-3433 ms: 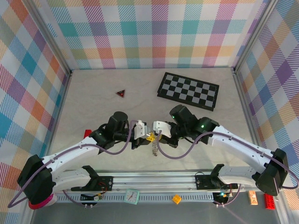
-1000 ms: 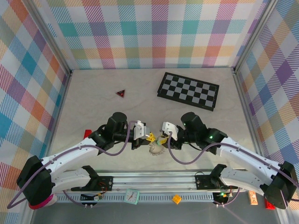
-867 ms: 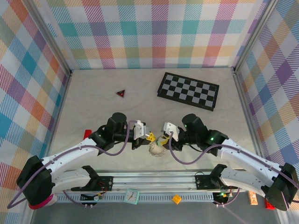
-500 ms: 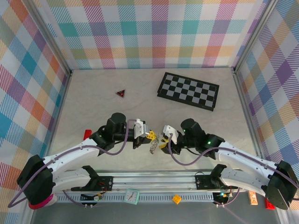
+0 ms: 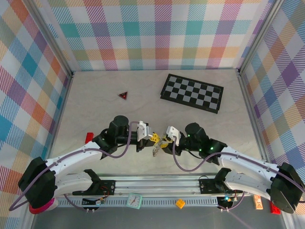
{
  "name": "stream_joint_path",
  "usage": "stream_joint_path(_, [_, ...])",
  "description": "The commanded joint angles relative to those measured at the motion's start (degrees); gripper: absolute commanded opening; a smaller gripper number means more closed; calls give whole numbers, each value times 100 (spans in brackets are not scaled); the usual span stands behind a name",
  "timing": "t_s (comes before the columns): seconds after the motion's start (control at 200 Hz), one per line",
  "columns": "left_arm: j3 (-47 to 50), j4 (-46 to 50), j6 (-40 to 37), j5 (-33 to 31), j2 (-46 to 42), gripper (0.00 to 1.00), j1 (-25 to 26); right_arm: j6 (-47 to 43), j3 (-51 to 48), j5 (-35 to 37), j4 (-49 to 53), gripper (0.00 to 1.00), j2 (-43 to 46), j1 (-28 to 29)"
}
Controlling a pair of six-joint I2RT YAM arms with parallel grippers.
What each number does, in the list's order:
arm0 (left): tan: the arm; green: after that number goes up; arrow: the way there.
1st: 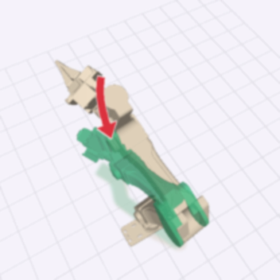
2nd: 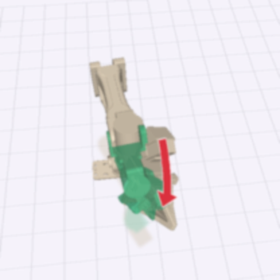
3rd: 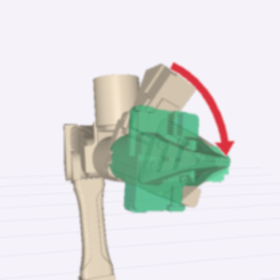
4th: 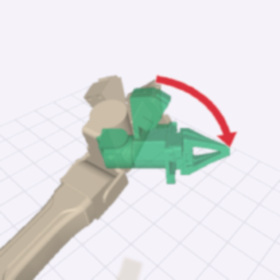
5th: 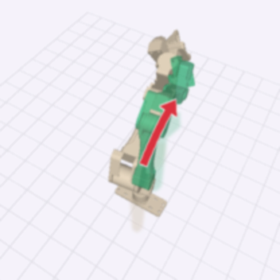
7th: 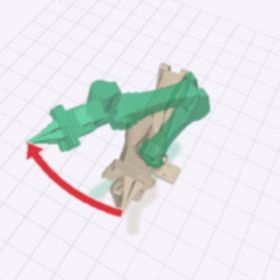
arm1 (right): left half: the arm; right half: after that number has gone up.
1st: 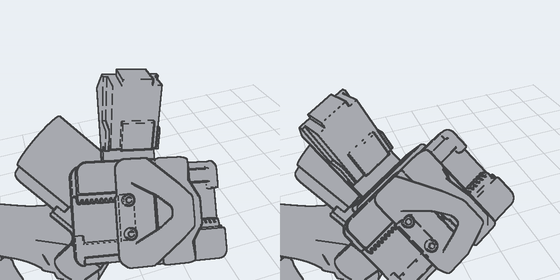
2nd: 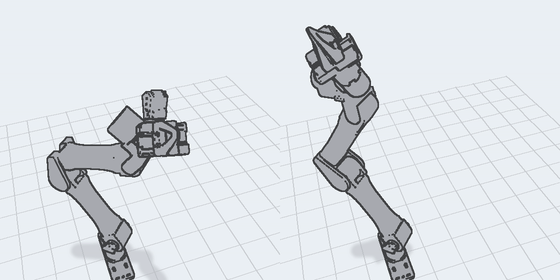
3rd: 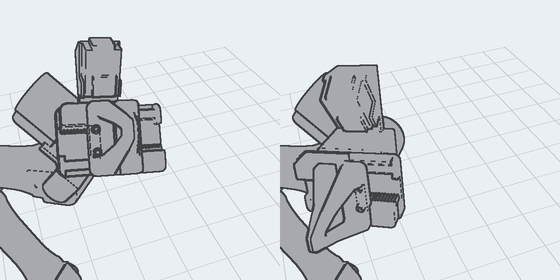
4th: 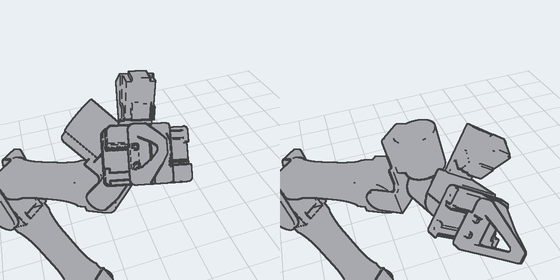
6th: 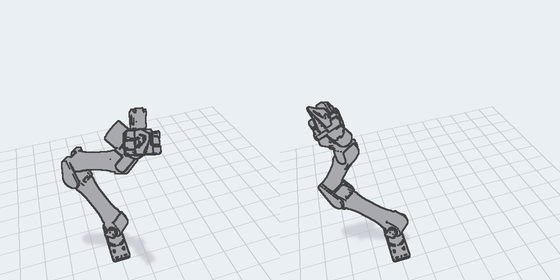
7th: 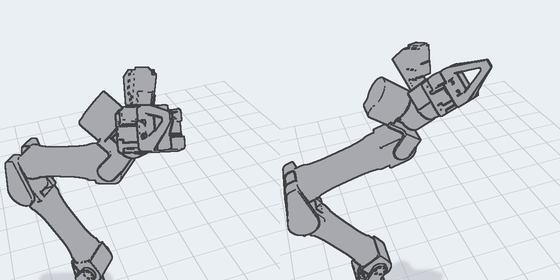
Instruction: Put the keys on the keyring
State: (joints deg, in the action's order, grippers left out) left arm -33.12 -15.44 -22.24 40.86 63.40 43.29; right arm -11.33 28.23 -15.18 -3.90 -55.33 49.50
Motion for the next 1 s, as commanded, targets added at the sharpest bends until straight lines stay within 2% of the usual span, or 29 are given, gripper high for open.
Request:
stream_joint_path(0.0, [0, -354, 26, 115, 32, 0, 38, 25, -96, -20, -478, 36, -30, 34])
stream_joint_path(0.185, [-19, -372, 27, 124, 59, 0, 39, 39, -194, 115, -692, 31, 17, 34])
stream_joint_path(0.44, [-36, -347, 2, 95, 53, 0, 39, 9, -220, 200, -578, 12, 141, 34])
stream_joint_path(0.6, [-69, -178, -91, 65, 19, 0, 39, -43, -162, 173, -381, 5, 316, 34])
stream_joint_path(0.735, [-137, 142, -281, 18, -21, 0, 42, -130, -138, 217, -206, 0, 520, 34])
stream_joint_path(0.995, [-220, 477, -455, -122, -44, 0, 42, -270, -20, 294, 145, 0, 712, 36])
